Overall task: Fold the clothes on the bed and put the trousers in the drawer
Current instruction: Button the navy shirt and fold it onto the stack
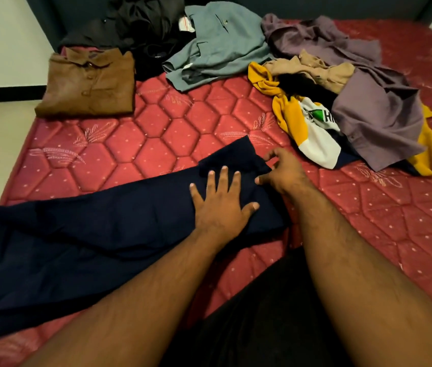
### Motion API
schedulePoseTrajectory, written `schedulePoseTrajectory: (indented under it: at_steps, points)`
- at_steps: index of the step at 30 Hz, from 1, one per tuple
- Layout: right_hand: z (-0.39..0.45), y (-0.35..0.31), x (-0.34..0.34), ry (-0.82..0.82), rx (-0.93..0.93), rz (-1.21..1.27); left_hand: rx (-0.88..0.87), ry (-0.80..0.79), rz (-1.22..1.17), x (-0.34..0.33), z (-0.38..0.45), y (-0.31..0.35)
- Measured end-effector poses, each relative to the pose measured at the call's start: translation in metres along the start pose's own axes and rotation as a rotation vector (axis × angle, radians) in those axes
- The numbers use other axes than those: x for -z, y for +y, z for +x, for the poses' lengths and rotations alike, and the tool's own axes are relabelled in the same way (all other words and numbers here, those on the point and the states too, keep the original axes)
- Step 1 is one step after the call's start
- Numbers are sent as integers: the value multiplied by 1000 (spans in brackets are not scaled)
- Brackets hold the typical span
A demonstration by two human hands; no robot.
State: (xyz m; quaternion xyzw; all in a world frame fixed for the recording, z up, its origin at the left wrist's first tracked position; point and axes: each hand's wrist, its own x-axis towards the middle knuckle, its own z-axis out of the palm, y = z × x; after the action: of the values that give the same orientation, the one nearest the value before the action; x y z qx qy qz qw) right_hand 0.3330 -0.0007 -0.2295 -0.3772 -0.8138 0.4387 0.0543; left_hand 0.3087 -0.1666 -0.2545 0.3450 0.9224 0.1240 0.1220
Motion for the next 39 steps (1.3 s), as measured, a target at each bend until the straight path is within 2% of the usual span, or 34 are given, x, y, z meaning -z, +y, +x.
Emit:
schedulePoseTrajectory:
  at_steps: [2,5,7,9,12,17,23,25,27,29,30,33,35,37,39]
  points:
    - [3,7,0,16,36,-2,26,-103,29,-13,4,-8]
    - [4,16,-6,61,172,-73,52,-52,24,-27,0,-14]
    - [4,12,-15,98,332,-194,61,-21,46,-29,0,-14]
    - [5,9,-29,11,452,-419,68,-9,69,-31,-1,-14]
    - [8,22,-50,-96,399,-713,73,-1,88,-34,-2,-17]
    - [16,25,-58,-153,315,-781,87,-44,108,-34,0,-19]
    - [16,20,-53,-268,223,-781,81,-47,95,-33,-2,-20]
    - [15,17,-47,-292,189,-682,78,-70,98,-30,-3,-22]
    - [14,13,-36,-177,163,-438,84,-99,100,-26,-4,-28]
    - [11,11,-21,14,38,-175,69,-137,78,-23,-4,-32]
    - [5,13,-16,48,-57,-116,61,-169,55,-18,-6,-34]
    - [-15,15,-10,-112,-225,51,38,-277,-45,4,-8,-44]
    - [-28,5,-9,-151,-198,139,2,-307,-216,22,-13,-59]
    - [-42,-17,-13,-117,-96,65,-41,-218,-584,38,-26,-78]
    - [-60,-45,-27,-60,-4,-58,31,-83,-988,53,-44,-99]
